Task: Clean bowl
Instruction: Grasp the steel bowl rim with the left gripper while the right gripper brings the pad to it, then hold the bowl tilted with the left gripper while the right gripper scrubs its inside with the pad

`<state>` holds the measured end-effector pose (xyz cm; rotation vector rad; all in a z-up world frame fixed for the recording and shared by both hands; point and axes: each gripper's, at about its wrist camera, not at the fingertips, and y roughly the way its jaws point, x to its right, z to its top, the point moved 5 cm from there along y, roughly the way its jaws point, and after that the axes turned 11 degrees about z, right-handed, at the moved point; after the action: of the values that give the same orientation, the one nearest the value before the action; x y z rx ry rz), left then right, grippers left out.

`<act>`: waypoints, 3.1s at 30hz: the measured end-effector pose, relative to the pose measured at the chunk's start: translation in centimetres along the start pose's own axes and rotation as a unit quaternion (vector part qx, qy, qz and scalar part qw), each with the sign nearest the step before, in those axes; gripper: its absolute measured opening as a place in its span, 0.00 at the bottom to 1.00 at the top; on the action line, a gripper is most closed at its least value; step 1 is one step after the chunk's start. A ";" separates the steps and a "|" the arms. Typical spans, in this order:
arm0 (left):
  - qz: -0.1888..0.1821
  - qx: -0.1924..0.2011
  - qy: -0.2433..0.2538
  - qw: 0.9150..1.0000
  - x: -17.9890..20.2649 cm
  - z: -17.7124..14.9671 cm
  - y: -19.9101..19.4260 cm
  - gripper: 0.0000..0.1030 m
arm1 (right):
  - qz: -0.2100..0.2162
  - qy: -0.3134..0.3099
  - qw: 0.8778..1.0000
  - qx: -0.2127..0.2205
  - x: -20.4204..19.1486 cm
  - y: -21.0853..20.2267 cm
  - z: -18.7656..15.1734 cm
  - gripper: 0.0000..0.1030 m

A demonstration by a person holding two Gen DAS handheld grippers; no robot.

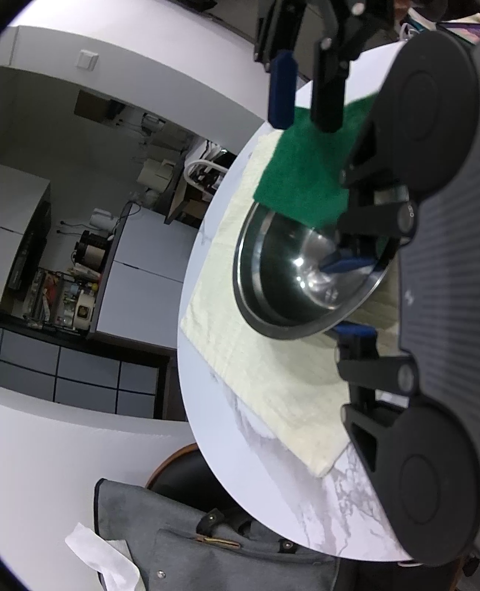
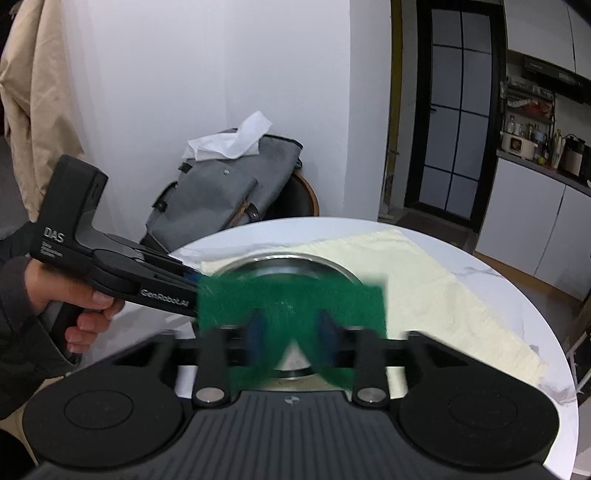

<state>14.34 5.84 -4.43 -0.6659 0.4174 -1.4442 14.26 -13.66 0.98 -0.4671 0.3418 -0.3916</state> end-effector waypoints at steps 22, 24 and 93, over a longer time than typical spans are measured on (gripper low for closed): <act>-0.014 0.019 0.002 1.000 0.1 0.0 -0.5 0.30 | -0.016 0.001 0.995 -0.095 0.3 4.0 -1.1 0.50; -0.019 0.020 0.002 1.000 0.3 0.0 -0.6 0.30 | -0.019 -0.001 0.995 -0.100 0.2 4.0 -1.6 0.44; -0.008 0.088 0.117 0.989 6.3 -1.1 -2.7 0.12 | -0.087 -0.152 0.977 -0.125 4.4 4.8 1.8 0.08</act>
<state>12.22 -0.52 -2.76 -0.3589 0.4604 -1.5596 20.18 -10.98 -0.93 -0.7958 0.0516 -0.4414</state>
